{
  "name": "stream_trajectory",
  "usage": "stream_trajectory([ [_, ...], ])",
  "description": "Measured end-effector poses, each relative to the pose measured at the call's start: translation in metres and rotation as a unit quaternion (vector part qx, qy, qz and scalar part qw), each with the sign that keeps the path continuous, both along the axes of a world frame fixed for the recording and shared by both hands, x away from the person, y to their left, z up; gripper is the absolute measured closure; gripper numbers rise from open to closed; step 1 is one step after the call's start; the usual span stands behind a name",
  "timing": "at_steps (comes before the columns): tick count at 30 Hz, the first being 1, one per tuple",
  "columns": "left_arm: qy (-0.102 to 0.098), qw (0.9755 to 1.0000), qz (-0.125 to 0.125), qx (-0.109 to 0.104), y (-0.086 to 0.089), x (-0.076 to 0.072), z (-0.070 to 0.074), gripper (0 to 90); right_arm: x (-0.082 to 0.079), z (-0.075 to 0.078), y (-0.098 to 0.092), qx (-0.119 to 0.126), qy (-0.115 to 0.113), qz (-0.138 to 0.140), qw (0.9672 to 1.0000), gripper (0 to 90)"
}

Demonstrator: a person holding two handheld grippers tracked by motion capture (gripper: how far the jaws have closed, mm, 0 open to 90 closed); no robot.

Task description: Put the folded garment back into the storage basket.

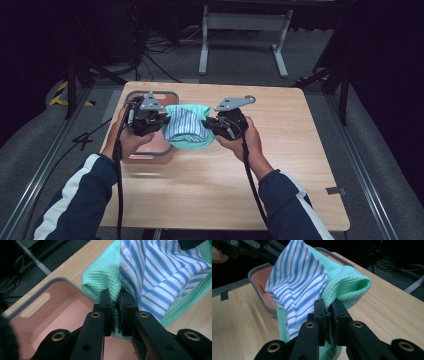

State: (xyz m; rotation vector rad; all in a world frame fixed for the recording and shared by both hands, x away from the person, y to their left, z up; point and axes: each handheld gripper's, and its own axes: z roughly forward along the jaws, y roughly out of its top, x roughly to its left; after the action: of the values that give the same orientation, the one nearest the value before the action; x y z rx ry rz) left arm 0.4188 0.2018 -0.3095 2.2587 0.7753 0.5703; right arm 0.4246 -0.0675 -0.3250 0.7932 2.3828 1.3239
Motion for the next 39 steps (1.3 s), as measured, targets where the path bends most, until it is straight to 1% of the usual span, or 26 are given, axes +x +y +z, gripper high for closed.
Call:
stream_trajectory([
  [5,-0.003,0.9996,0.024,0.011,0.021,-0.001,0.004,83.4,0.007,0.000,0.027,-0.003,-0.001,0.015,0.9999,83.8],
  [6,-0.002,0.9996,0.028,0.008,0.024,-0.001,0.004,83.4,0.008,0.000,0.032,-0.003,-0.002,0.019,0.9998,83.8],
  [7,-0.003,0.9995,0.031,0.010,0.028,-0.002,0.004,83.4,0.009,-0.001,0.035,-0.003,-0.001,0.020,0.9998,83.8],
  [8,-0.003,0.9995,0.031,0.010,0.028,-0.002,0.004,83.4,0.010,-0.001,0.039,-0.004,-0.001,0.024,0.9997,83.8],
  [9,-0.002,0.9991,0.041,0.007,0.036,-0.003,0.004,83.4,0.012,-0.002,0.045,-0.004,0.001,0.028,0.9996,83.8],
  [11,-0.003,0.9988,0.046,0.017,0.041,-0.004,0.004,83.4,0.014,-0.003,0.052,-0.005,0.001,0.033,0.9995,83.8],
  [13,-0.004,0.9984,0.054,0.017,0.047,-0.005,0.003,83.4,0.016,-0.005,0.060,-0.004,0.002,0.037,0.9993,83.8],
  [15,-0.006,0.9977,0.062,0.026,0.053,-0.006,0.002,83.4,0.018,-0.007,0.071,-0.003,0.001,0.042,0.9991,83.8],
  [18,-0.005,0.9967,0.078,0.022,0.061,-0.006,0.001,83.4,0.020,-0.008,0.088,-0.005,-0.002,0.054,0.9985,83.8],
  [19,-0.005,0.9967,0.078,0.022,0.061,-0.006,0.001,83.4,0.020,-0.008,0.088,-0.005,-0.002,0.054,0.9985,83.8],
  [21,-0.005,0.9959,0.086,0.029,0.068,-0.005,0.000,83.4,0.023,-0.010,0.096,-0.006,-0.001,0.059,0.9982,83.8],
  [24,0.000,0.9948,0.095,0.037,0.073,-0.002,-0.005,83.4,0.029,-0.015,0.107,-0.011,0.008,0.061,0.9981,83.7],
  [26,0.000,0.9946,0.099,0.033,0.074,-0.001,-0.007,83.4,0.031,-0.016,0.109,-0.012,0.010,0.061,0.9980,83.8],
  [27,0.003,0.9943,0.100,0.039,0.075,0.001,-0.010,83.4,0.035,-0.019,0.113,-0.015,0.014,0.059,0.9980,83.7],
  [29,0.002,0.9939,0.104,0.038,0.076,0.002,-0.012,83.4,0.036,-0.020,0.115,-0.015,0.015,0.060,0.9980,83.7],
  [31,0.006,0.9933,0.108,0.041,0.078,0.005,-0.015,83.4,0.041,-0.025,0.121,-0.017,0.021,0.057,0.9980,83.7],
  [32,0.007,0.9931,0.110,0.039,0.079,0.006,-0.016,83.4,0.042,-0.026,0.122,-0.020,0.021,0.056,0.9980,83.7],
  [35,0.004,0.9927,0.113,0.042,0.081,0.009,-0.018,83.4,0.045,-0.030,0.125,-0.020,0.024,0.055,0.9980,83.6],
  [36,0.010,0.9921,0.117,0.045,0.082,0.010,-0.019,83.4,0.046,-0.032,0.126,-0.020,0.027,0.054,0.9980,83.6],
  [37,0.008,0.9921,0.118,0.043,0.084,0.012,-0.021,83.4,0.048,-0.034,0.128,-0.022,0.028,0.052,0.9980,83.6],
  [38,0.010,0.9916,0.121,0.045,0.084,0.014,-0.023,83.3,0.050,-0.036,0.130,-0.025,0.030,0.051,0.9979,83.6],
  [39,0.011,0.9916,0.121,0.044,0.085,0.016,-0.026,83.4,0.051,-0.038,0.131,-0.027,0.030,0.051,0.9979,83.6],
])
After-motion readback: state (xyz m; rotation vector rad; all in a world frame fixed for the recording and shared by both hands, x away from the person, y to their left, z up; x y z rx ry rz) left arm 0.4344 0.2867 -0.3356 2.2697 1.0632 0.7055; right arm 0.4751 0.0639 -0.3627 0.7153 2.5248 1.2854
